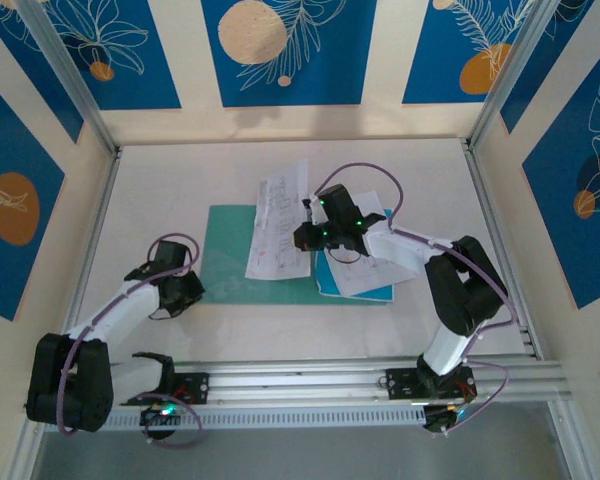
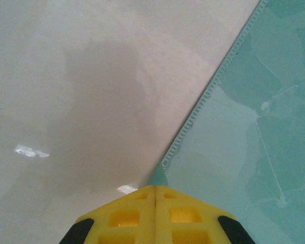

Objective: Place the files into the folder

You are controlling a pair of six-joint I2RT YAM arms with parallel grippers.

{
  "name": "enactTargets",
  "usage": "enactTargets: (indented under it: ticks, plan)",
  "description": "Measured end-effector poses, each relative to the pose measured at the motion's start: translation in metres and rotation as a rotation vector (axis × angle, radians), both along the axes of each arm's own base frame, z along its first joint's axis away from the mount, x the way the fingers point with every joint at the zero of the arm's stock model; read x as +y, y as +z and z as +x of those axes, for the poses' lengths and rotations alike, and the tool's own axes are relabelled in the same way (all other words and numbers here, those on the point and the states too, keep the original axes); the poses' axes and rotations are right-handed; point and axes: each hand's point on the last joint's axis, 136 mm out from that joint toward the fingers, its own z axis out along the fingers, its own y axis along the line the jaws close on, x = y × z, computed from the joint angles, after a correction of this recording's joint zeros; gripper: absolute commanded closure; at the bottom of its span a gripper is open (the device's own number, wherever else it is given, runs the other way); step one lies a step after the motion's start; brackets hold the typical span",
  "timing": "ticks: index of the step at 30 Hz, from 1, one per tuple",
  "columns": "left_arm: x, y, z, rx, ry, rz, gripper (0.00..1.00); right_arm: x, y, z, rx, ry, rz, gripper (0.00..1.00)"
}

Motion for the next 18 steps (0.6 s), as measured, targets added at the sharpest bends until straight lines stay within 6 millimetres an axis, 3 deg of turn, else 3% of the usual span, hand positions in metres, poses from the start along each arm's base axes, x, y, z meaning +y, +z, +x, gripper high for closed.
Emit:
enactTargets:
  ticks: [9,18]
  plan:
    - [0.005,-0.005,-0.001,0.014,0.018,0.013,1.00,0.005,-0.034,-0.003,0.096,-0.041,0.039,1.00]
    - [0.006,-0.014,-0.004,0.034,0.020,0.015,1.00,0.014,-0.048,0.001,0.127,-0.056,0.075,1.00]
